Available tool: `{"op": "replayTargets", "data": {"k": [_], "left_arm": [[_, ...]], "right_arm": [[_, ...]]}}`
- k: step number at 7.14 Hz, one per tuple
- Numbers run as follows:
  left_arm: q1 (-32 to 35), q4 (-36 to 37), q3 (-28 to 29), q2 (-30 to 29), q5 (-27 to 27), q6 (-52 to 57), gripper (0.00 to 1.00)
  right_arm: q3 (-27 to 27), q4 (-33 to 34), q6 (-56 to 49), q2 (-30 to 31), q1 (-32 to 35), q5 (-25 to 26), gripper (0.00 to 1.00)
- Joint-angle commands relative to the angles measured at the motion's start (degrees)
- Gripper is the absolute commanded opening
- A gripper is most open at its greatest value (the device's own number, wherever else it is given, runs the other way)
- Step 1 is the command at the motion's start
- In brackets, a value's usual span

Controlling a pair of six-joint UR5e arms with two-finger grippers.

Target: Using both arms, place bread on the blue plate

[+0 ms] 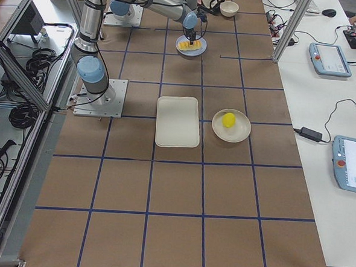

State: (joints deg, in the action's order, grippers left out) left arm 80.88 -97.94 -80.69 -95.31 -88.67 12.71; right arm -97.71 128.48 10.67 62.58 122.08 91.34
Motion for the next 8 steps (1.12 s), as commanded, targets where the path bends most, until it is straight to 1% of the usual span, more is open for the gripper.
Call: {"op": "replayTargets", "data": {"k": [1,3,4,5,6,7,8], "left_arm": [[-0.02,0.11,-0.43,0.04,0.43,0.12,1.00],[-0.02,0.11,-0.61,0.12,0.34,0.29,1.00],[-0.02,0.11,-0.70,0.12,0.34,0.29,1.00],[-0.02,0.11,-0.78,0.12,0.34,0.47,1.00],[0.15,0.20,-0.96,0.21,0.43,0.38,1.00],[0.76,0.29,-0.70,0.21,-0.27,-0.14,1.00],[1.29,0.29,-0.87,0.30,0.25,-1.97,1.00]], "right_arm": [[0.32,0.10,-0.04,-0.09,0.00,-0.37,0.99],[1.20,0.10,-1.00,1.30,-1.31,0.51,1.00],[2.42,-0.07,-2.75,3.40,-2.45,0.60,1.00],[3.57,-3.73,-5.11,6.03,-5.68,0.16,1.00],[5.23,-9.77,-10.36,9.19,-9.19,-0.10,1.00],[7.77,-15.83,-12.06,12.88,-12.53,-0.02,1.00],[9.19,-21.46,-12.78,16.05,-15.96,0.59,1.00]]}}
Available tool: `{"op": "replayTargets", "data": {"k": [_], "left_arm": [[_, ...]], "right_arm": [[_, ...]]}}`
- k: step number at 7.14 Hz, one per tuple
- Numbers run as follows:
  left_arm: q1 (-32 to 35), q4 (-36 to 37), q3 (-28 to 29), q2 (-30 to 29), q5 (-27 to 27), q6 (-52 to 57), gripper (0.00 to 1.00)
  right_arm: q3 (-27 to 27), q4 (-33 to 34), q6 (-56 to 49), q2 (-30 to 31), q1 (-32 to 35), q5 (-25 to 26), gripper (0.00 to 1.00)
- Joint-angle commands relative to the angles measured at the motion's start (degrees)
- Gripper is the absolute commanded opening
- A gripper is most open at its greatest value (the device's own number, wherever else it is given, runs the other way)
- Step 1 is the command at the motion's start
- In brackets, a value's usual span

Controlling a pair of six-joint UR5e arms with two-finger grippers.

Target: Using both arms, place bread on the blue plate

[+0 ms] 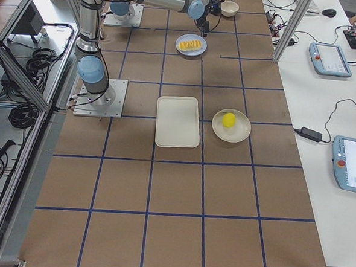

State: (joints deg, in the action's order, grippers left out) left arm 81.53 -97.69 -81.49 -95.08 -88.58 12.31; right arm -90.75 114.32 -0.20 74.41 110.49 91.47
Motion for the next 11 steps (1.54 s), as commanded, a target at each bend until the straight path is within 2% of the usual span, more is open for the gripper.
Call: {"op": "replayTargets", "data": {"k": [1,2,3,4,5,6,8,11], "left_arm": [[1.09,0.04,-0.07,0.07,0.25,-4.98,1.00],[2.31,0.04,-0.07,0.07,0.08,-5.53,1.00],[3.80,0.04,-0.07,-0.02,-0.18,-8.24,1.00],[4.69,0.22,-0.07,-0.28,-0.36,-10.00,1.00],[4.69,0.22,-0.07,-0.28,-0.36,-9.93,1.00],[4.69,0.22,-0.07,-0.37,-0.36,-9.85,1.00],[4.69,0.31,-0.16,-0.37,-0.36,-9.49,1.00],[4.61,0.48,-0.33,-0.37,-0.27,-9.32,1.00]], "right_arm": [[2.07,-8.75,-2.61,7.22,-6.84,2.20,1.00],[3.46,-6.94,-6.27,8.72,-10.44,5.44,1.00],[4.61,-8.57,-6.66,11.26,-13.87,4.60,1.00],[5.84,-14.16,-6.40,13.38,-16.08,3.81,0.95],[7.33,-20.13,-6.66,15.14,-17.58,1.89,0.93],[7.60,-22.36,-6.57,15.85,-18.29,-2.14,0.93],[6.82,-29.82,-6.13,17.96,-18.38,-5.59,0.92],[5.14,-31.52,-5.87,20.16,-23.01,-4.64,0.92]]}}
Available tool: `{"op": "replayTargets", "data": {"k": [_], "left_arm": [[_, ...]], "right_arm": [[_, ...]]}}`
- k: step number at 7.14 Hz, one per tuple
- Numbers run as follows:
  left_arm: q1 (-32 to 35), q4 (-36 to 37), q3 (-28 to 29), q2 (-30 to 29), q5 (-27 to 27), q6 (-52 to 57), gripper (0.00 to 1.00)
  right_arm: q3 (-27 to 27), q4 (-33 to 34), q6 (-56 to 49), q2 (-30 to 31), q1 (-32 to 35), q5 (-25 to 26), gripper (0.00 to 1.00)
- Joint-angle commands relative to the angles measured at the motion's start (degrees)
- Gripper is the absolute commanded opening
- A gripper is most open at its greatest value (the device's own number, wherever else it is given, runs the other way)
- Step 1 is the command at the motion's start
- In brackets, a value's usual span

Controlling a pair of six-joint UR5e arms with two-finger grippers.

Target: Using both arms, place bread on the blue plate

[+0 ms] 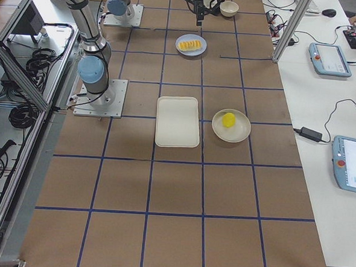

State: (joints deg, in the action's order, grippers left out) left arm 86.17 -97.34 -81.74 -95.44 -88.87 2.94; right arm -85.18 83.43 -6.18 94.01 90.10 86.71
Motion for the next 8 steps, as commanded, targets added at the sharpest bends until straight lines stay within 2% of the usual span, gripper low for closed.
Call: {"op": "replayTargets", "data": {"k": [1,3,8], "left_arm": [[-0.03,0.13,-0.09,-0.01,0.01,0.05,1.00],[-0.03,0.13,-0.09,-0.01,0.01,0.13,1.00],[-0.12,0.13,-0.09,-0.01,0.01,0.13,1.00]], "right_arm": [[-0.69,-0.90,0.29,1.09,-3.08,0.03,0.92],[-2.35,0.06,3.01,2.32,-2.91,0.03,0.92],[-2.36,0.24,2.75,2.32,-2.91,0.21,0.92]]}}
